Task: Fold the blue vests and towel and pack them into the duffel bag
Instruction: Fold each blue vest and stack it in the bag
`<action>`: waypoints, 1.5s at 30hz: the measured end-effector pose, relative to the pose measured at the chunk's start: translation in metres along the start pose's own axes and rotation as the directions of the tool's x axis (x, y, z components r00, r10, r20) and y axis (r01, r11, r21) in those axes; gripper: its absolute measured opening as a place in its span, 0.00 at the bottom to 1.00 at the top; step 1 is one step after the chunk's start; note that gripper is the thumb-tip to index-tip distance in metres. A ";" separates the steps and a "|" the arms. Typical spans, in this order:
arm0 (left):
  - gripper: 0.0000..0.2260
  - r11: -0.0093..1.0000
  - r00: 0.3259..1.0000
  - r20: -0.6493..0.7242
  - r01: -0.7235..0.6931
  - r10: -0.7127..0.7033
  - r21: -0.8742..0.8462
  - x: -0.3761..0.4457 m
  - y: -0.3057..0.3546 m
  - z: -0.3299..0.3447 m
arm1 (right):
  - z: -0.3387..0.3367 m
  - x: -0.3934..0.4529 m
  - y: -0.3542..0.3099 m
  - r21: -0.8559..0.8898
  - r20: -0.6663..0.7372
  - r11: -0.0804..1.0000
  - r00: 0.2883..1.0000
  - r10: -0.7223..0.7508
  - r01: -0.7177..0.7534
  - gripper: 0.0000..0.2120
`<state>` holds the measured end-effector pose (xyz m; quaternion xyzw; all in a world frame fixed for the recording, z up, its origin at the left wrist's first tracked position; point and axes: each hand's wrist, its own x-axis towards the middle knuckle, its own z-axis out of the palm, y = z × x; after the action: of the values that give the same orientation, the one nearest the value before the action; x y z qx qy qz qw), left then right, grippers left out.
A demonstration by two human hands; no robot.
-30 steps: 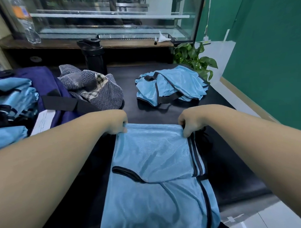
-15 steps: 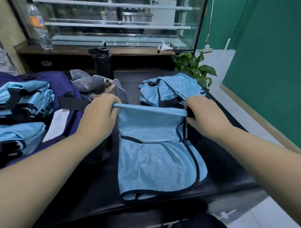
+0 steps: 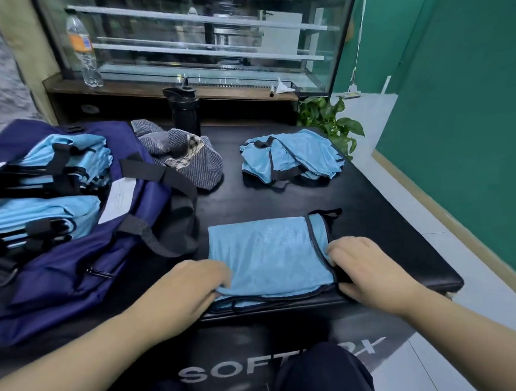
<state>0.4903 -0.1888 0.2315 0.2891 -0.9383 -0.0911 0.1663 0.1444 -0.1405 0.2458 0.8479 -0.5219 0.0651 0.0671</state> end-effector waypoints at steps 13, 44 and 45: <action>0.14 0.993 0.994 0.060 0.092 -0.096 0.075 0.056 0.000 -0.009 | 0.010 0.021 -0.060 0.032 -0.338 0.999 0.941 -0.006 0.018 0.10; 0.11 0.880 0.903 -0.134 0.349 -0.407 -0.323 0.000 0.003 0.024 | 0.055 0.010 -0.042 0.527 -0.162 0.848 0.971 0.175 -0.065 0.18; 0.12 0.872 0.911 -0.143 0.312 -0.388 -0.378 -0.002 0.003 0.024 | 0.055 0.005 -0.044 0.505 -0.162 0.862 0.977 0.136 -0.036 0.19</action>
<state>0.4819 -0.1836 0.2090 0.4293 -0.8155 -0.2520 0.2952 0.1878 -0.1350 0.1909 0.8016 -0.5158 0.2824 -0.1075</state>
